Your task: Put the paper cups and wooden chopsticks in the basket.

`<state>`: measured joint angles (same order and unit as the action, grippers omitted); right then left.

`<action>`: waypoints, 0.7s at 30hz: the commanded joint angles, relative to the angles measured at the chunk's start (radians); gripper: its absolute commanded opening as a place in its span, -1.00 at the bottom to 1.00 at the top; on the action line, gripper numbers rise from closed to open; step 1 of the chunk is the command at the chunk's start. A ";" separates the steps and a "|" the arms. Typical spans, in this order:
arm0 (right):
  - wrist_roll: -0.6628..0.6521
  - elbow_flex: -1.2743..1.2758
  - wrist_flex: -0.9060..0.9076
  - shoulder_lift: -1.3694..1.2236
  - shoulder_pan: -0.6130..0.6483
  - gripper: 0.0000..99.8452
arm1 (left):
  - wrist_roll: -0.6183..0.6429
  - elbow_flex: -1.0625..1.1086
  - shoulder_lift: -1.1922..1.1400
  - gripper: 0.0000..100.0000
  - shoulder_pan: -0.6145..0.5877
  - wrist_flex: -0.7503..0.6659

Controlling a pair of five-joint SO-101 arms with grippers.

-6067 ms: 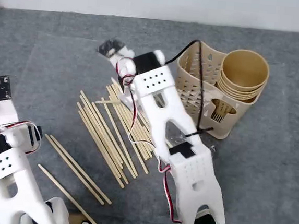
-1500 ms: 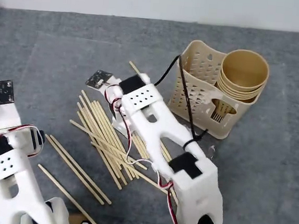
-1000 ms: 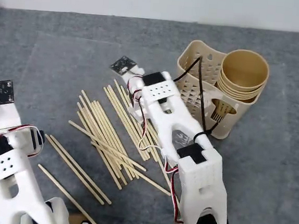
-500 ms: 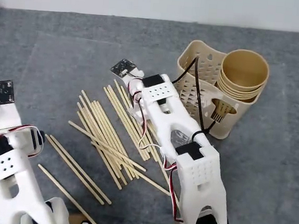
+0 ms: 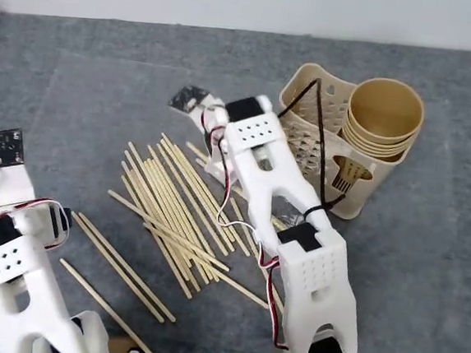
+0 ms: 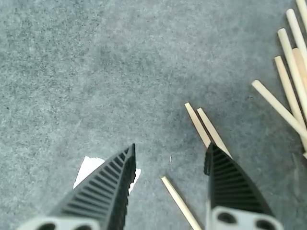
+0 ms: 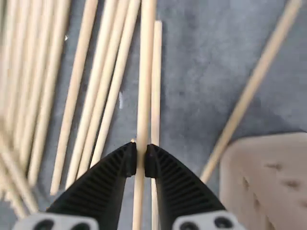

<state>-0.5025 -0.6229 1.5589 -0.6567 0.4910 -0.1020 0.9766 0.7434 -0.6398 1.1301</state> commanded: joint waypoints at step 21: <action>0.212 -0.710 0.142 0.440 -0.104 -0.98 | -0.006 -0.008 -0.002 -0.54 -0.002 -0.021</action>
<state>-0.3506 -1.2244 1.7384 -0.2869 0.4296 -0.1020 0.9766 0.7434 -0.6398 1.1301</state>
